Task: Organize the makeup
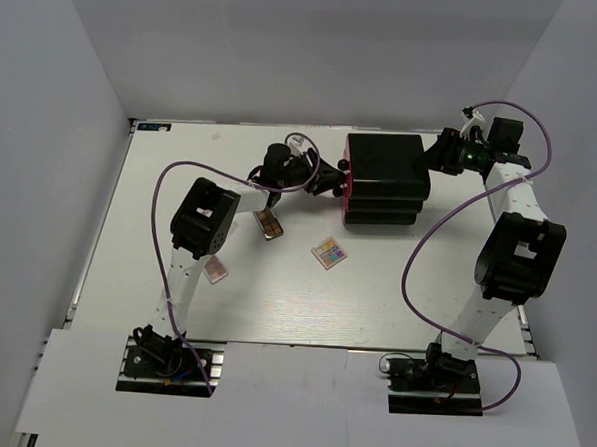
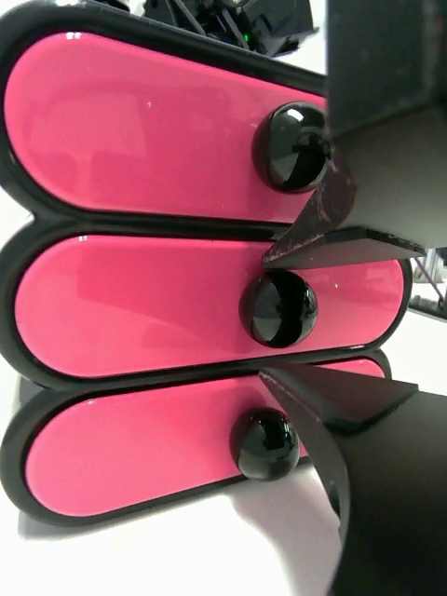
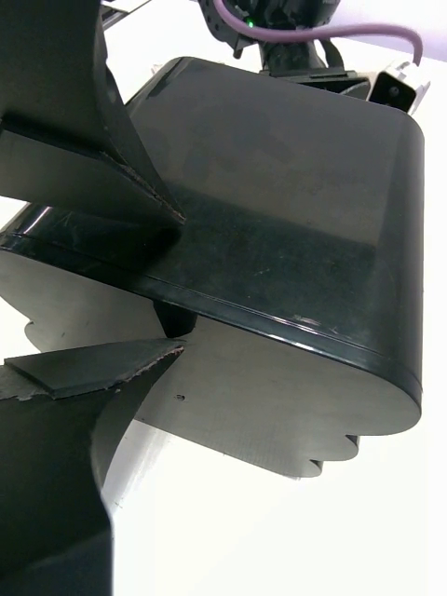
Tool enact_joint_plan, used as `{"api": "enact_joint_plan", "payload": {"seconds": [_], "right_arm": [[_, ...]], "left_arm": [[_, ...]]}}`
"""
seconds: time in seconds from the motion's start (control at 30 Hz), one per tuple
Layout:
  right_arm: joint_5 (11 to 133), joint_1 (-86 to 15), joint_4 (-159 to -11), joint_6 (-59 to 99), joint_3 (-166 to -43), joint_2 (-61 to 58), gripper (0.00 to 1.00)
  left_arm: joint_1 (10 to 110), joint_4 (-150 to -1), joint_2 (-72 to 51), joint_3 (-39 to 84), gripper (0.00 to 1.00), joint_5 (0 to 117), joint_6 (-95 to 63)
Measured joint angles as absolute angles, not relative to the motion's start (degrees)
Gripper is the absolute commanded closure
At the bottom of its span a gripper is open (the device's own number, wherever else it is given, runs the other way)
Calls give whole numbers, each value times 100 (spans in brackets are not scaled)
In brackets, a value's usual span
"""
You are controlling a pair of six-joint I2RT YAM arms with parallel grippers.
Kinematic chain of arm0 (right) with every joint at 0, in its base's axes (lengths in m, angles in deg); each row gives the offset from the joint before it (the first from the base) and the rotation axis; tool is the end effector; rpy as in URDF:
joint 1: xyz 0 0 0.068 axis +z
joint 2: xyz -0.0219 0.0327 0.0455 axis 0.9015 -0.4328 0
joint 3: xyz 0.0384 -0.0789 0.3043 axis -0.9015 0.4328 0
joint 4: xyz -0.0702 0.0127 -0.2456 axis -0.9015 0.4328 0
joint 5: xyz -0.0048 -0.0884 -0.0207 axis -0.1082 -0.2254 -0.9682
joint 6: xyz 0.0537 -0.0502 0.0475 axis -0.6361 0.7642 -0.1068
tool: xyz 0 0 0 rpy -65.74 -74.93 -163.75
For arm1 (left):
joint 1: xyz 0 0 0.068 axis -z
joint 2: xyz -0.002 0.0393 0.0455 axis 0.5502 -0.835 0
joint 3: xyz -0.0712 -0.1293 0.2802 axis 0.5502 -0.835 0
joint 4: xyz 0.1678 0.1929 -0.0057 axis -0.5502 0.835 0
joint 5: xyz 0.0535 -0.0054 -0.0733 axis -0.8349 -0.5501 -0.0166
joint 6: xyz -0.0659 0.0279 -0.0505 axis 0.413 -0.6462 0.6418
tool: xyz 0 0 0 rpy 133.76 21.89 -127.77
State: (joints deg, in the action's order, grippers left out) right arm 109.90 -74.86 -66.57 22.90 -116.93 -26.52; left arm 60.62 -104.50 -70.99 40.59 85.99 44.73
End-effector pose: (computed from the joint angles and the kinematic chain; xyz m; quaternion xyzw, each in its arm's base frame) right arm 0.4573 -0.0288 0.3146 -0.0638 0.8429 0.3210 0.4271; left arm 0.4984 -0.3079 0.1634 -0.1174 0.7685 -0.6008 0.1861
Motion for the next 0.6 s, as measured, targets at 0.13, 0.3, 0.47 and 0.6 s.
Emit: {"api": "enact_joint_plan", "payload": {"seconds": [0.13, 0.3, 0.47, 0.6], "right_arm": [[10990, -7486, -6657, 2290, -11693, -2652, 44], [10987, -7486, -6666, 2288, -11691, -2652, 46], [10974, -7490, -6668, 2283, -11689, -2652, 47], [10946, -7490, -6668, 2277, -11689, -2652, 47]], "left_arm": [[6067, -10588, -7158, 4094, 57, 8628, 4553], [6071, -10612, -7160, 4094, 66, 8628, 4571], [6041, -10853, -7114, 3876, 68, 8593, 4606], [5925, -10999, -6874, 3449, 69, 8601, 4601]]}}
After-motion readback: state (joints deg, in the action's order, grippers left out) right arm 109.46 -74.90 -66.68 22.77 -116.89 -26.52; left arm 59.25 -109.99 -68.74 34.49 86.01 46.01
